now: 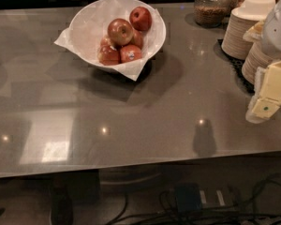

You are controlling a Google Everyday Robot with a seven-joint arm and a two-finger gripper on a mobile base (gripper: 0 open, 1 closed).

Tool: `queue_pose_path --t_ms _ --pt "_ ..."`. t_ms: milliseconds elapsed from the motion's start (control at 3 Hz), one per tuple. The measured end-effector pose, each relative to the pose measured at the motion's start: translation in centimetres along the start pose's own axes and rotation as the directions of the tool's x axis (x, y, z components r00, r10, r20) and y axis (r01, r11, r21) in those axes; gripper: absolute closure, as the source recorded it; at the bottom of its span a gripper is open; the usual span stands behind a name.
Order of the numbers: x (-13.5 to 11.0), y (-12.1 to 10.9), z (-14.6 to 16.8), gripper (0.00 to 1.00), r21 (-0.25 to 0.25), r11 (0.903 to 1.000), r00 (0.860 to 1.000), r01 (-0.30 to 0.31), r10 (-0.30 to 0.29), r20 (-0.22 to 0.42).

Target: Pick apple from white bowl

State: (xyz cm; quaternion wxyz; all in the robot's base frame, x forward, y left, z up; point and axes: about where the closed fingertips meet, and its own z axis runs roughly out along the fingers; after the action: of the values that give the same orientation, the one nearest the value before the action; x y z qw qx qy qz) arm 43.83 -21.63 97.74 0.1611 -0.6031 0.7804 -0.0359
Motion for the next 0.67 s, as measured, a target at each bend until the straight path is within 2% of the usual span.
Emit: queue_pose_path --t_ms 333,667 --pt "0.0 0.0 0.0 0.00 0.001 1.0000 1.000 0.000 0.000 0.001" --pt "-2.3 -1.3 0.1 0.00 0.028 0.9989 0.998 0.037 -0.039 0.058"
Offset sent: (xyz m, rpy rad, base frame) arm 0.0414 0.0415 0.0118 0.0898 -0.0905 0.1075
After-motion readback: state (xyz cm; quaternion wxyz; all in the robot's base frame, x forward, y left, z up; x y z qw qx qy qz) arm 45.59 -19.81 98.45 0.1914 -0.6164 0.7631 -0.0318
